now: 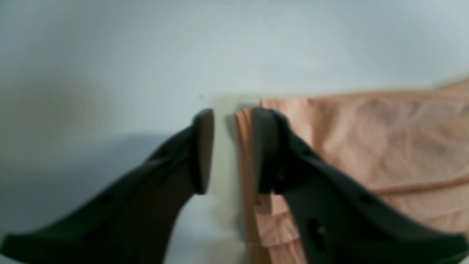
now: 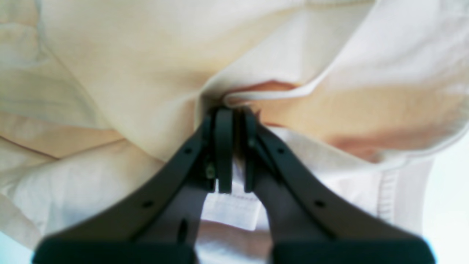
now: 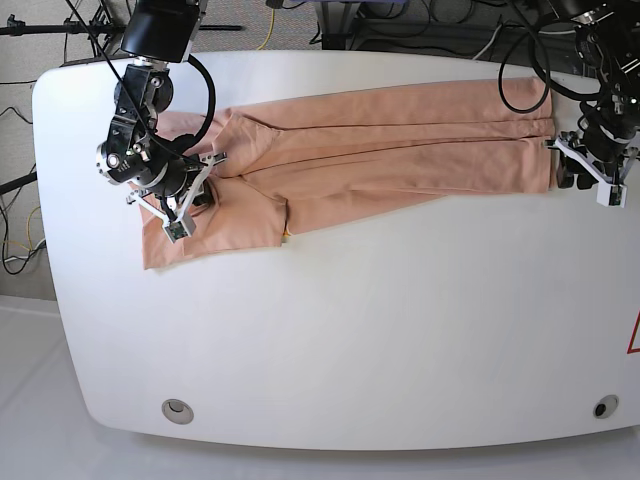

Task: Fold the T-shirt properly
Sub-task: 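Open the left gripper and move it toward the strip's end, then close the left gripper on the folded edge near the strip end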

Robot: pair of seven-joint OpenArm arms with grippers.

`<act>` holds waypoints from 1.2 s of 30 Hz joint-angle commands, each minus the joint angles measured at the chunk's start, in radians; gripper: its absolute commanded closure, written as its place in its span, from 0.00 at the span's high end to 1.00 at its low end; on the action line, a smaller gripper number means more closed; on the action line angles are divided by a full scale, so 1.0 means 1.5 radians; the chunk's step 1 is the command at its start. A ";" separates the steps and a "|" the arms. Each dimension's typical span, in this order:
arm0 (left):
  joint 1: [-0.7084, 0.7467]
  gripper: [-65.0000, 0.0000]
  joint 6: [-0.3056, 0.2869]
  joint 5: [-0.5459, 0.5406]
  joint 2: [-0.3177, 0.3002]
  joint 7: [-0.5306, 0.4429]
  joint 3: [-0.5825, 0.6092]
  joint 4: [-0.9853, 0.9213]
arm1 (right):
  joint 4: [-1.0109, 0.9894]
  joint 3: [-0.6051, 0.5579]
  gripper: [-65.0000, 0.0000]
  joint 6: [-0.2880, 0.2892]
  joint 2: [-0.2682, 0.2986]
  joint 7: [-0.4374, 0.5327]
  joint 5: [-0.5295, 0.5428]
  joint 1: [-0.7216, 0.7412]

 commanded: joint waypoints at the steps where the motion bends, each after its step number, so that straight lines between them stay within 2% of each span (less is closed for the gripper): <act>1: -0.005 0.52 0.001 -0.011 -0.017 -0.002 0.005 0.036 | 0.004 -0.001 0.08 -0.001 0.007 -0.011 -0.009 0.008; 7: -0.006 0.65 0.007 -0.018 -0.021 0.004 0.009 0.034 | 0.005 -0.003 0.10 -0.001 0.007 -0.015 -0.009 0.008; 13: -0.012 0.71 0.018 -0.035 -0.035 0.004 0.019 0.005 | 0.004 -0.003 0.08 -0.001 0.009 -0.022 -0.010 0.007; 21: -0.030 0.74 0.022 -0.070 -0.072 0.011 0.032 -0.057 | 0.002 -0.003 0.07 -0.001 0.010 -0.024 -0.012 0.008; 27: -0.045 0.75 -0.002 -0.115 -0.110 0.016 0.039 -0.136 | 0.004 -0.005 0.07 -0.001 0.009 -0.023 -0.010 0.006; 33: -0.044 0.76 -0.009 -0.106 -0.100 0.013 0.044 -0.130 | 0.004 -0.006 0.08 -0.001 0.009 -0.024 -0.010 0.008; 36: -0.038 0.76 -0.006 -0.091 -0.065 0.008 0.042 -0.115 | 0.005 -0.004 0.08 -0.001 0.008 -0.025 -0.012 0.009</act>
